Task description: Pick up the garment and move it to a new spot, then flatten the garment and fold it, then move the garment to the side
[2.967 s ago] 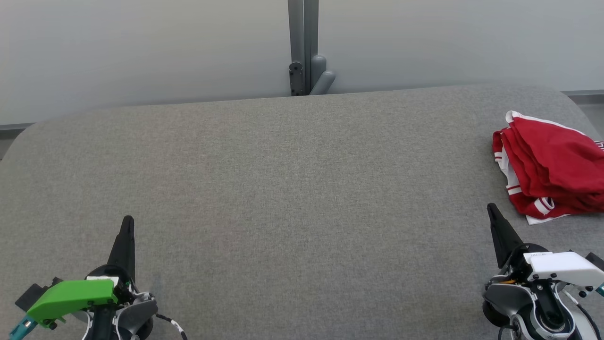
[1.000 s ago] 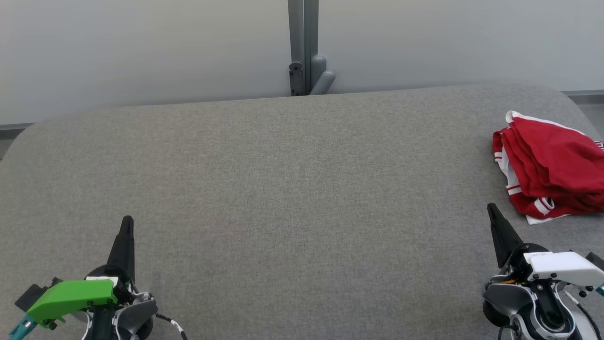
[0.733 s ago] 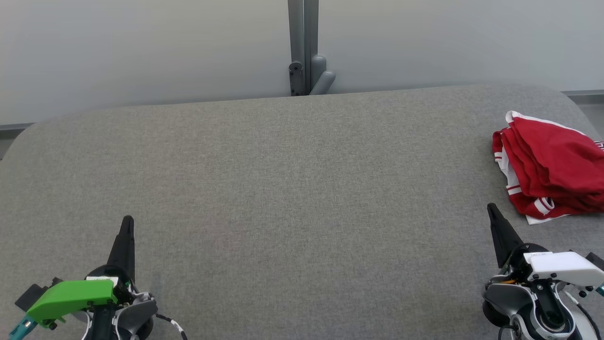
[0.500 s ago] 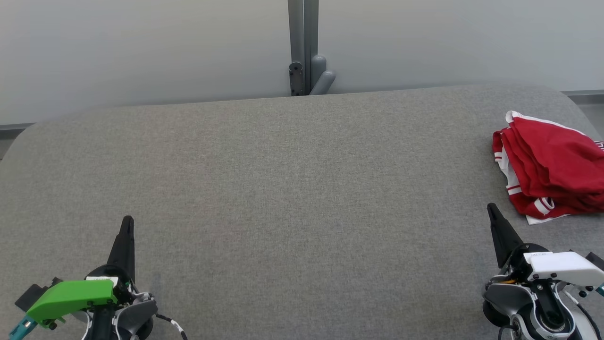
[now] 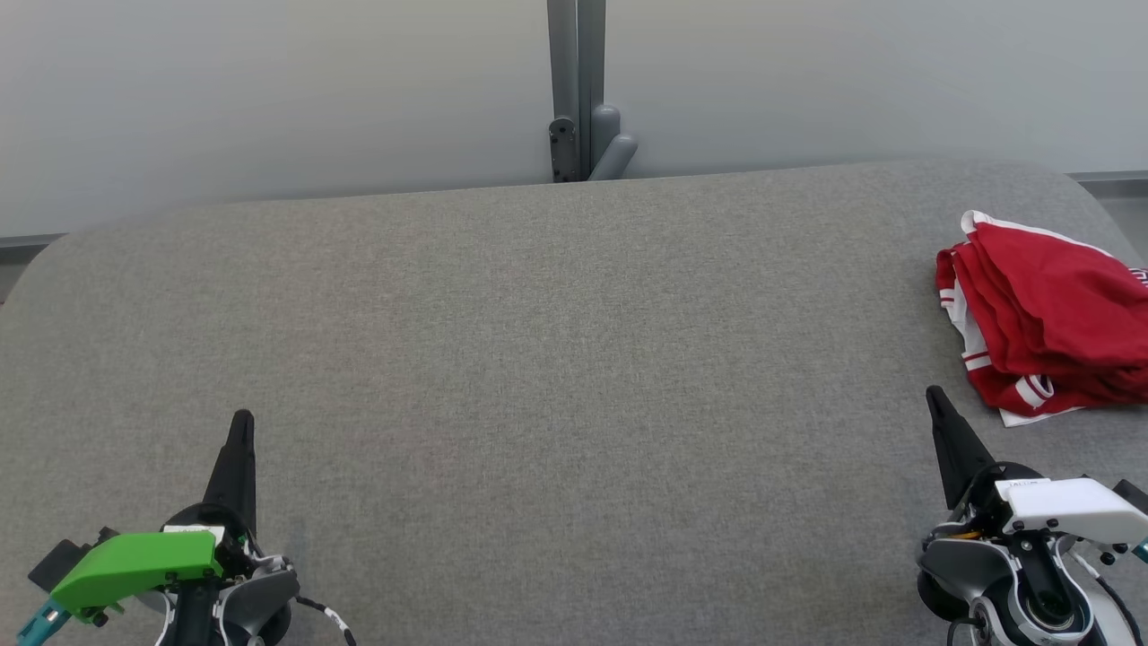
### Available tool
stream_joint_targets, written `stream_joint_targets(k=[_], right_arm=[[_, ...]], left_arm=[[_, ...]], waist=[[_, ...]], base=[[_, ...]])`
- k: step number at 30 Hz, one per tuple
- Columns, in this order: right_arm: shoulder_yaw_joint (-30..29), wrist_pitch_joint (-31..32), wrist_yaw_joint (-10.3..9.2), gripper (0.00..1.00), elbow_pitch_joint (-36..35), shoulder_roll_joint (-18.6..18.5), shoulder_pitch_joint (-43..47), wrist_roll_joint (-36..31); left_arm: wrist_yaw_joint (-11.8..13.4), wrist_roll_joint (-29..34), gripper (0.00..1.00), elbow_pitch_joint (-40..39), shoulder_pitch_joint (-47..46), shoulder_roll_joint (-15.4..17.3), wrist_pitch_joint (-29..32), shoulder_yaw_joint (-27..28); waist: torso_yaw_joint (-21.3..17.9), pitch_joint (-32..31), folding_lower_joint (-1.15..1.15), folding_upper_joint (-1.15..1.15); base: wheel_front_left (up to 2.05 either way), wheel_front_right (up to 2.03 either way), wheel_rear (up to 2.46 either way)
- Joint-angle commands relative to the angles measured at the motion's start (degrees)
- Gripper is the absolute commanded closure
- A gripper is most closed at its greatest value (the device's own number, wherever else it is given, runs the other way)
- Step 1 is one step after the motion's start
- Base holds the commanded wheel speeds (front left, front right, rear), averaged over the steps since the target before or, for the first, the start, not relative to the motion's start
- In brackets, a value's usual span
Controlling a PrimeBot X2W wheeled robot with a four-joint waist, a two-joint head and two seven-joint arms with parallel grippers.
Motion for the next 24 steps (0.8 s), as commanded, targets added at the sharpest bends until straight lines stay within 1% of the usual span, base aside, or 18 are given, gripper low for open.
stream_joint_targets(k=[1,24], right_arm=[[-0.15,0.25,0.02,1.00,0.04,-0.28,-0.66,0.30],[-0.15,0.25,0.02,1.00,0.04,-0.28,-0.66,0.30]], left_arm=[[-0.26,0.30,1.00,-0.23,-0.80,0.07,0.17,0.33],[-0.26,0.39,1.00,-0.23,-0.81,0.02,0.24,0.37]], waist=[[0.00,0.00,0.00,0.00],[0.00,0.00,0.00,0.00]], base=[[0.00,0.00,0.00],[0.00,0.00,0.00]])
